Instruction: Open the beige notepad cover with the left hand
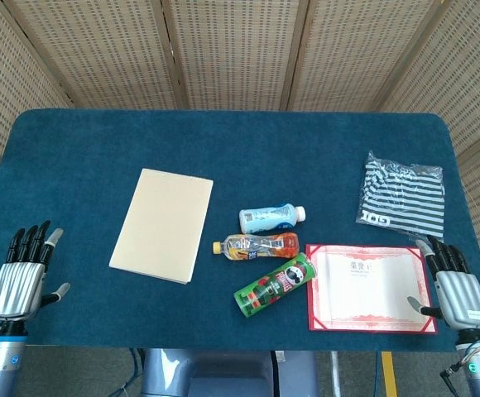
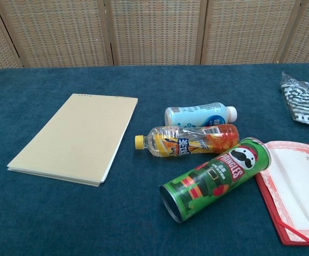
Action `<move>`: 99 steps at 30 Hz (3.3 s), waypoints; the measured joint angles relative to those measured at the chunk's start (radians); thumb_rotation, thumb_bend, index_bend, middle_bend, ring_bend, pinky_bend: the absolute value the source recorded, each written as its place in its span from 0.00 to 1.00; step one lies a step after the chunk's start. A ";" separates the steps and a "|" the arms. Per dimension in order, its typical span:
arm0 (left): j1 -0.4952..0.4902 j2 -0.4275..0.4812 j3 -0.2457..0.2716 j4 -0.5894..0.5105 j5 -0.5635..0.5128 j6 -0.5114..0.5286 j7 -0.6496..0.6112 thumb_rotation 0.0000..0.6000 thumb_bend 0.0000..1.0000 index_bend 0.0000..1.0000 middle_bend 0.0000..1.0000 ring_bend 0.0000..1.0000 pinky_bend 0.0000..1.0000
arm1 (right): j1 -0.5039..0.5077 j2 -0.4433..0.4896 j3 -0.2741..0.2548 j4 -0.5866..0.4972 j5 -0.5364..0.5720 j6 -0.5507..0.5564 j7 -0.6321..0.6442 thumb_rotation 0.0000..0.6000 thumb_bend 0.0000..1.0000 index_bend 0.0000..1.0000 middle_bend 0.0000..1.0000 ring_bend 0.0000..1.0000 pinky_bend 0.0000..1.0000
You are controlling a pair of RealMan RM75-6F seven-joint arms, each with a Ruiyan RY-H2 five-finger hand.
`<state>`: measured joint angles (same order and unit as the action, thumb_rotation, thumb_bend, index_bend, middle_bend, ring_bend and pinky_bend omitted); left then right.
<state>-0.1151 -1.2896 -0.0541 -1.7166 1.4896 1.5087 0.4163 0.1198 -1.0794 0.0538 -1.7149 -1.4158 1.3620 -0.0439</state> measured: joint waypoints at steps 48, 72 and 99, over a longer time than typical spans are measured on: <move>-0.213 -0.191 -0.063 0.097 -0.149 -0.283 0.210 1.00 0.26 0.00 0.00 0.00 0.00 | -0.008 0.015 0.010 0.014 -0.007 0.012 0.091 1.00 0.21 0.03 0.00 0.00 0.00; -0.279 -0.319 -0.008 0.147 -0.214 -0.347 0.316 1.00 0.32 0.00 0.00 0.00 0.00 | -0.011 0.034 0.019 0.024 -0.003 0.010 0.156 1.00 0.21 0.03 0.00 0.00 0.00; -0.335 -0.387 -0.023 0.218 -0.304 -0.371 0.322 1.00 0.33 0.00 0.00 0.00 0.00 | -0.011 0.033 0.021 0.029 -0.002 0.010 0.162 1.00 0.21 0.03 0.00 0.00 0.00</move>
<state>-0.4498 -1.6768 -0.0768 -1.4985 1.1854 1.1377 0.7382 0.1084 -1.0466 0.0747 -1.6856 -1.4182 1.3724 0.1177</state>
